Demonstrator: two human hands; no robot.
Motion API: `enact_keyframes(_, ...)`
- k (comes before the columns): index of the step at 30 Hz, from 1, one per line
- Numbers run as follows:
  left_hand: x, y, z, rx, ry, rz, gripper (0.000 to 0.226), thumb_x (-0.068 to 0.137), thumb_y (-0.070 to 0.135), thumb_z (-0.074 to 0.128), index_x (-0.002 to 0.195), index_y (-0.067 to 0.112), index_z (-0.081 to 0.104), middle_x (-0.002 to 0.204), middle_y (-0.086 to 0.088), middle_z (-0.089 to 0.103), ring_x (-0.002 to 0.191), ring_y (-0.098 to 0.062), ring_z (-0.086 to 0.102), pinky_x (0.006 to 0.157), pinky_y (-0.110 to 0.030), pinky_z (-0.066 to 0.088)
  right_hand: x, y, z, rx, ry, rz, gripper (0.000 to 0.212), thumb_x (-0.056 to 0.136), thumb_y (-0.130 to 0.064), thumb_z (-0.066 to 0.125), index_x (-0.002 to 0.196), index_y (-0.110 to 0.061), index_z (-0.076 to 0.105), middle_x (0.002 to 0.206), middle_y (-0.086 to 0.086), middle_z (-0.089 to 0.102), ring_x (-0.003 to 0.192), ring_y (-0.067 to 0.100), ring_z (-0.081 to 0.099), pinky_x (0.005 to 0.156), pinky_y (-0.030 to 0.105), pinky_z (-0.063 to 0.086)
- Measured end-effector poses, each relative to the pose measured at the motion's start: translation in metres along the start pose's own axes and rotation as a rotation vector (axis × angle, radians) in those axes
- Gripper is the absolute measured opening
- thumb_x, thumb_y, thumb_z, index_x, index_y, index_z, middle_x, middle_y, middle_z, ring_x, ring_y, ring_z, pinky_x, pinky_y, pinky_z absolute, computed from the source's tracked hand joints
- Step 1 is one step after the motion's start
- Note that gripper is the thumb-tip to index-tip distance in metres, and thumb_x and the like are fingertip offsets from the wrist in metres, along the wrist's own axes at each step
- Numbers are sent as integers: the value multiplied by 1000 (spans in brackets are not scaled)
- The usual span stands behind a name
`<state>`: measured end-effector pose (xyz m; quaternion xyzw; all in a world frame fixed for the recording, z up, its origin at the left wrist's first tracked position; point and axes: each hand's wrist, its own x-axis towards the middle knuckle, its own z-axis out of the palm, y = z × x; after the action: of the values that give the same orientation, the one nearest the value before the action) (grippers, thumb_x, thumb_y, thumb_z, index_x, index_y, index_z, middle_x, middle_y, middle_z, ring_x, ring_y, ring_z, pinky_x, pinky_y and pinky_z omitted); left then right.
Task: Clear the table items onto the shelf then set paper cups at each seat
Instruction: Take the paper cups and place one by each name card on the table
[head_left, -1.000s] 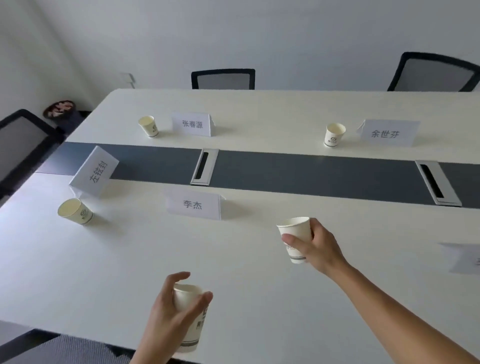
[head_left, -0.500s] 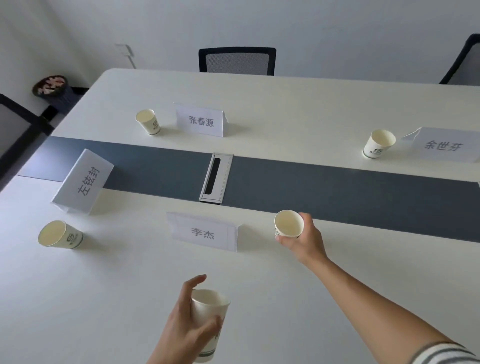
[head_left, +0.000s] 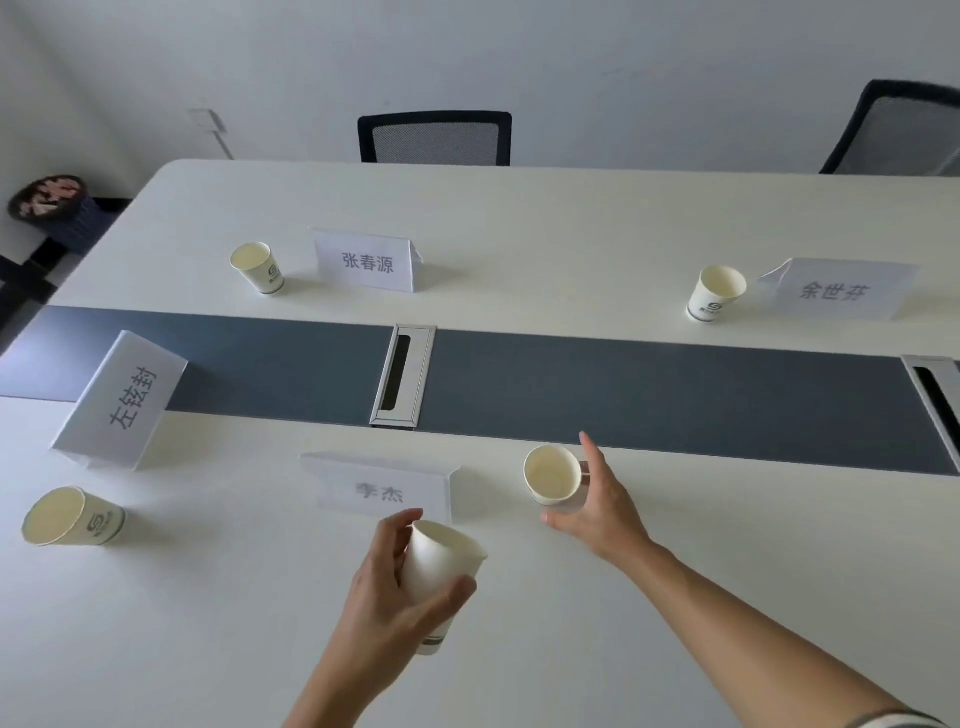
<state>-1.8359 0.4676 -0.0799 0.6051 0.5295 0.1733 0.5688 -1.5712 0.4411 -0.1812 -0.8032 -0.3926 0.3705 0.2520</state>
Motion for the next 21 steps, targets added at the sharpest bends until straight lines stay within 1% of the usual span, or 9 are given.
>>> enact_keyframes(3, -9, 5, 7, -38, -14, 26, 80, 50, 48, 83, 122, 35, 49, 103, 3, 70, 87, -17, 71, 71, -27, 58, -20, 0, -19, 12, 45, -17, 112, 67, -34, 83, 152, -32, 10, 140, 1, 44, 128, 16, 46, 98, 28, 39)
enact_keyframes(6, -23, 14, 18, -66, -57, 68, 74, 56, 44, 83, 122, 35, 50, 101, 6, 73, 85, -16, 72, 69, -23, 57, -50, 3, -40, 25, 104, -24, 92, 73, -35, 78, 148, -30, 25, 136, -3, 49, 125, 13, 48, 99, 30, 41)
enact_keyframes(8, -34, 20, 26, -95, -97, 90, 72, 61, 45, 78, 126, 37, 47, 103, 10, 72, 88, -9, 71, 69, -18, 55, -76, 7, -52, 38, 148, -17, 70, 77, -34, 74, 138, -27, 43, 127, -4, 58, 114, 10, 55, 96, 31, 47)
enact_keyframes(10, -45, 23, 36, -101, -152, 99, 75, 66, 51, 71, 133, 37, 42, 107, 12, 71, 95, -3, 68, 72, -12, 52, -106, 9, -63, 84, 196, -9, 45, 80, -32, 72, 122, -23, 58, 111, -6, 67, 98, 6, 62, 88, 27, 51)
enact_keyframes(12, -57, 26, 45, -70, -214, 112, 71, 73, 49, 65, 137, 39, 36, 114, 14, 66, 100, 6, 63, 74, -7, 49, -142, 11, -70, 179, 237, -17, 28, 82, -29, 72, 108, -24, 65, 96, -9, 70, 87, 2, 65, 78, 21, 51)
enact_keyframes(14, -72, 31, 54, -8, -292, 135, 72, 72, 42, 63, 136, 44, 31, 123, 15, 58, 100, 10, 59, 74, -6, 48, -182, 12, -76, 292, 261, -32, 19, 81, -27, 74, 99, -26, 66, 88, -7, 72, 81, 3, 67, 72, 17, 49)
enact_keyframes(17, -97, 34, 72, 131, -402, 201, 81, 63, 34, 65, 136, 44, 31, 123, 8, 55, 98, -1, 59, 72, -20, 55, -244, 15, -79, 463, 242, -57, 21, 79, -28, 77, 99, -24, 69, 87, -6, 75, 82, 5, 68, 72, 19, 51)
enact_keyframes(19, -117, 34, 90, 197, -446, 278, 71, 66, 27, 71, 130, 38, 42, 117, 7, 59, 98, -10, 61, 71, -28, 58, -287, 21, -78, 566, 197, -51, 37, 71, -39, 78, 104, -25, 68, 93, -6, 75, 87, 5, 68, 72, 19, 51)
enact_keyframes(21, -142, 34, 114, 240, -500, 343, 60, 67, 25, 77, 120, 32, 50, 111, 9, 62, 97, -14, 63, 72, -32, 60, -328, 32, -76, 619, 157, -25, 53, 61, -50, 76, 109, -29, 66, 99, -9, 74, 94, 3, 67, 74, 16, 49)
